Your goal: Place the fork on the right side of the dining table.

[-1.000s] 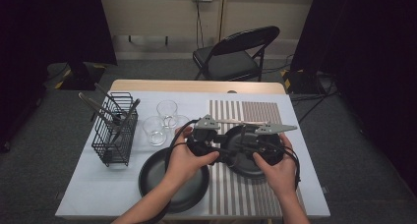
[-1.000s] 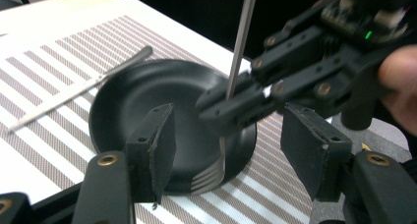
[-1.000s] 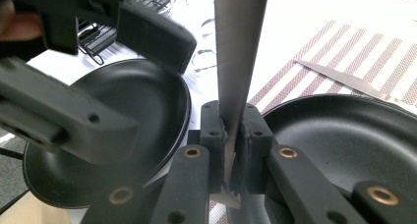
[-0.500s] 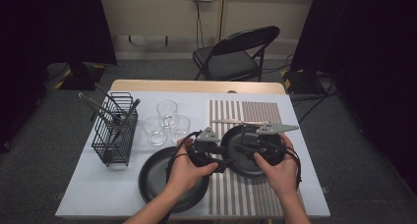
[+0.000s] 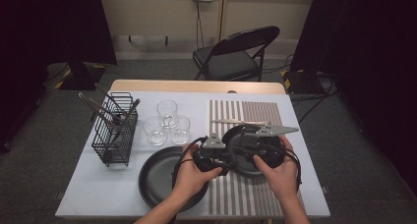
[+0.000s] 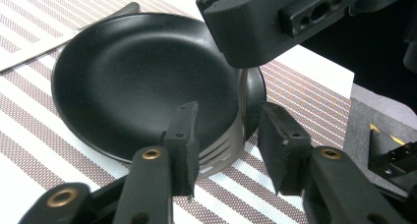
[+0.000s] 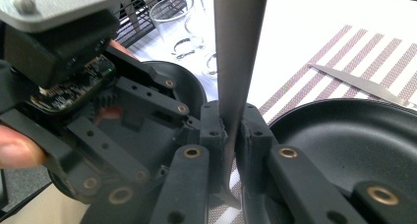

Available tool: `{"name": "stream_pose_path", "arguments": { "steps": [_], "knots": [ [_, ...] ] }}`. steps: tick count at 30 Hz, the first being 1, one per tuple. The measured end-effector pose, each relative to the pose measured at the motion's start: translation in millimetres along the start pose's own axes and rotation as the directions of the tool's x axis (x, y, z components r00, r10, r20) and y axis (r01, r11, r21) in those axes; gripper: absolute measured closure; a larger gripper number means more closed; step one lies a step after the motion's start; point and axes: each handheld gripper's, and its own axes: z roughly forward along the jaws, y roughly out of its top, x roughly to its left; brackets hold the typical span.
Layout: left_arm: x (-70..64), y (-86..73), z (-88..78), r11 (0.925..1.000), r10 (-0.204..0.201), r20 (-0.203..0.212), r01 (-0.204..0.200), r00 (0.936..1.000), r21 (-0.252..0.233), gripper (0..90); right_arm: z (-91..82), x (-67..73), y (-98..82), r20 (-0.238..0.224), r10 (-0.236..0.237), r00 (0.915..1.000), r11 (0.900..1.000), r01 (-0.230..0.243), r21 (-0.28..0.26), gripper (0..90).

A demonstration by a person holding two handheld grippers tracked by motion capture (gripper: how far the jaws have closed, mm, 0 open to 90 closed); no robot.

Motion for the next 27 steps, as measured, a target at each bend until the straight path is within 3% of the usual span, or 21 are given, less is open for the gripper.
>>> {"name": "stream_pose_path", "arguments": {
  "steps": [6,10,12,17,21,27],
  "knots": [
    [-3.4,-5.9,7.0,1.0000,0.005,0.035,-0.005,0.9994,0.005,70.6,-2.9,1.8,-1.4,-0.007,0.005,1.0000,1.000,-0.005,-0.008,83.1],
    [-6.8,-7.5,10.6,0.9990,0.042,0.038,-0.042,0.9984,0.012,84.4,-5.1,0.8,-2.6,-0.011,0.016,0.9998,1.000,-0.017,-0.009,83.0],
    [-9.4,-6.6,12.3,0.9968,0.077,0.034,-0.078,0.9964,0.019,85.3,-6.6,-0.3,-4.6,-0.009,0.025,0.9996,1.000,-0.025,-0.006,83.1],
    [-16.3,-5.5,13.2,0.9929,0.118,0.027,-0.119,0.9926,0.012,87.1,-8.1,-1.7,-6.4,-0.010,0.038,0.9992,0.999,-0.038,-0.017,82.9],
    [-18.0,-5.1,12.7,0.9898,0.138,0.016,-0.139,0.9903,0.032,87.3,-9.5,-3.2,-7.1,-0.021,0.059,0.9980,0.998,-0.060,-0.032,80.8],
    [-19.9,-8.8,14.8,0.9911,0.131,0.002,-0.131,0.9914,0.024,87.4,-12.2,-1.5,-2.7,-0.008,0.079,0.9968,0.993,-0.080,-0.084,71.2]
  ]
}}
